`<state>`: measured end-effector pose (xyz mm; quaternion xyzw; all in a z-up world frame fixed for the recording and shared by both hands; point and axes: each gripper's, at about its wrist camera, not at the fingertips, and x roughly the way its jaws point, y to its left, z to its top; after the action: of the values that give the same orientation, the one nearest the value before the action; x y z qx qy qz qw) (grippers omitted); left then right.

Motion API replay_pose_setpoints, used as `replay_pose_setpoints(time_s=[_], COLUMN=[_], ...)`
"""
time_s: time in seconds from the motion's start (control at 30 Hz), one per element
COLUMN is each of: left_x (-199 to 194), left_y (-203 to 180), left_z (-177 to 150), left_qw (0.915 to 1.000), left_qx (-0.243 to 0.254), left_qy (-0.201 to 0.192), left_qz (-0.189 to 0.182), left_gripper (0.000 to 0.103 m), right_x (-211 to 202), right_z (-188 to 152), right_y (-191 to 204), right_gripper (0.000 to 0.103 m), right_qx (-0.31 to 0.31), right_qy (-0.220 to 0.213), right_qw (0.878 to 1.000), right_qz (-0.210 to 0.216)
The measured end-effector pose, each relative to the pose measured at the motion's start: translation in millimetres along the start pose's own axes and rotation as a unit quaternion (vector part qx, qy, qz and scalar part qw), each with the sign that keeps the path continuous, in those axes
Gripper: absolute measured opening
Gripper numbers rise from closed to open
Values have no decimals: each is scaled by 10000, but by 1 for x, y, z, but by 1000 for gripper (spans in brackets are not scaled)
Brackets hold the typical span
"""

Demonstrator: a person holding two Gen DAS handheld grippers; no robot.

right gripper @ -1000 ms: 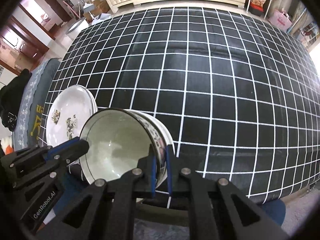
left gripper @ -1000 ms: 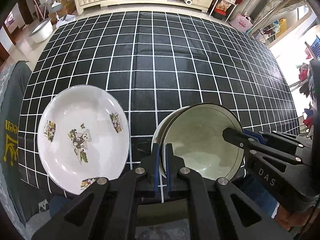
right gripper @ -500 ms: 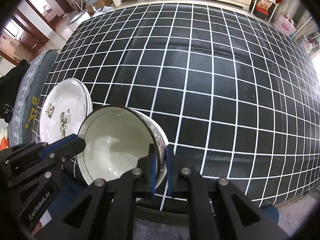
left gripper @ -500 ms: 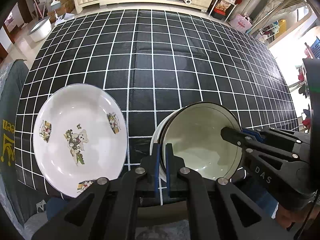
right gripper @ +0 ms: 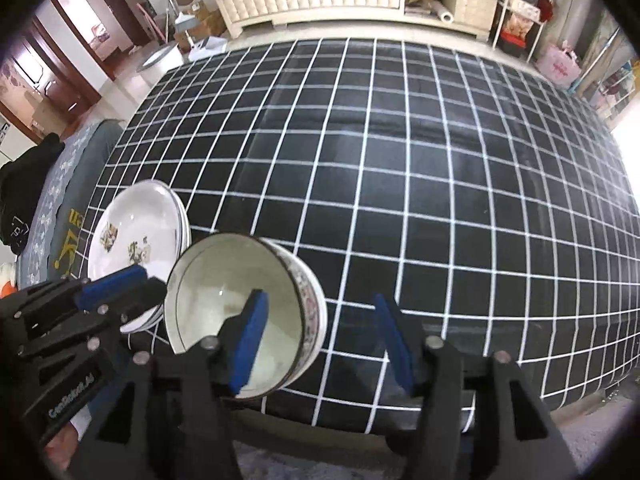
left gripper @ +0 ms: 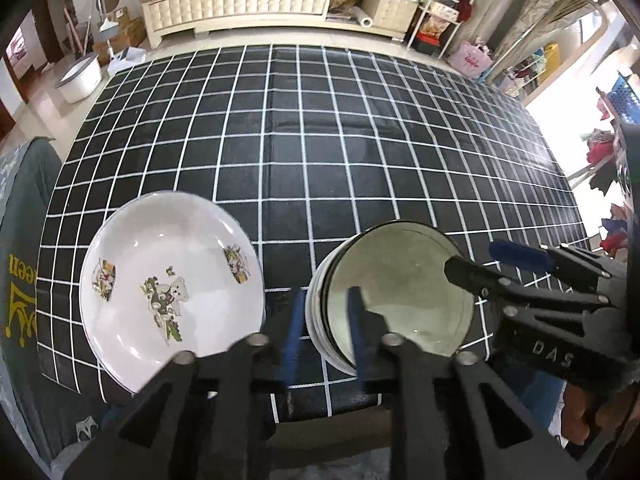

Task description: Organize plates and bowls

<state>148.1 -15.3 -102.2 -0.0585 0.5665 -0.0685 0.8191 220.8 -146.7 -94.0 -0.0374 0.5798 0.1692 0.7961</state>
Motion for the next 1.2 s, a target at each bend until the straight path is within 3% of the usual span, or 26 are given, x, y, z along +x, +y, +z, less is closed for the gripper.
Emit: replay_pose_setpoints(time_s=[0.1, 0.27, 0.5, 1.0, 1.2], left_x=[-9, -18, -7, 50, 69], left_y=[0, 1, 15, 21, 19], left_z=[-1, -7, -17, -9, -3], left_qw=[9998, 9993, 9976, 9878, 9839], left_qx=[78, 159, 109, 329, 473], left_qy=[-146, -323, -226, 673, 890], left_qz=[-61, -121, -645, -1364, -1478], left_gripper=[41, 53, 54, 53, 54], right_x=[-7, -10, -11, 36, 47], right_z=[-2, -8, -30, -32, -28], right_y=[1, 3, -1, -9, -10], right_gripper=[66, 67, 67, 67, 67], right_qx=[-63, -110, 301, 1149, 1205], right_qy=[-129, -225, -454, 221, 293], right_qw=[9999, 9992, 9977, 9929, 9920], right_qz=[-95, -323, -398, 205, 253])
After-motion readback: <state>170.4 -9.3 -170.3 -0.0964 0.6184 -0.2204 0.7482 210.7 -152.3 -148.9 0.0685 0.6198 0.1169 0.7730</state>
